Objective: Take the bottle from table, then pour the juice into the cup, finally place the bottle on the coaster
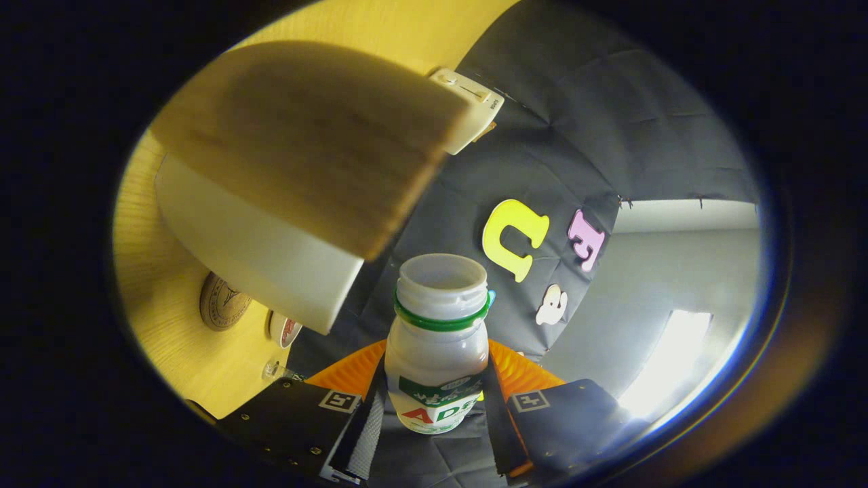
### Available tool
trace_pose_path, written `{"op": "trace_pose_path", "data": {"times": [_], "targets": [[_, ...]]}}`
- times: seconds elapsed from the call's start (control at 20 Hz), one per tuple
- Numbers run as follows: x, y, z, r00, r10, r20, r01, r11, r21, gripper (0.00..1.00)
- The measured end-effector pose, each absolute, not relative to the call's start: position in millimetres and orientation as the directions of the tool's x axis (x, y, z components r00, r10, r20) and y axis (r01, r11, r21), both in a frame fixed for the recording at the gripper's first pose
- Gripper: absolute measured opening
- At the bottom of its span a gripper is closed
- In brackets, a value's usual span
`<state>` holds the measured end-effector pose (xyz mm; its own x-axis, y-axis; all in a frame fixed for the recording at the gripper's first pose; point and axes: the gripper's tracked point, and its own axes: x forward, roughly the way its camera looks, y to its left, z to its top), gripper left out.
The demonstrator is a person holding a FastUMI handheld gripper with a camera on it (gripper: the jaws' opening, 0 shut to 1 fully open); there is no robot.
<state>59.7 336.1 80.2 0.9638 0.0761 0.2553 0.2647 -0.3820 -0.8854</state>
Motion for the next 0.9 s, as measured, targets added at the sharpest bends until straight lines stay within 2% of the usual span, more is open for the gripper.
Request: {"op": "trace_pose_path", "data": {"times": [0.15,0.45,0.9], "targets": [[60.6,328.5,81.5,0.972,0.050,0.228,0.233,-0.271,-0.934,0.66],[57.0,318.2,78.6,0.995,0.006,0.104,0.103,0.062,-0.993,0.66],[56.2,302.7,60.2,0.994,-0.012,-0.111,-0.090,0.508,-0.857,0.67]]}}
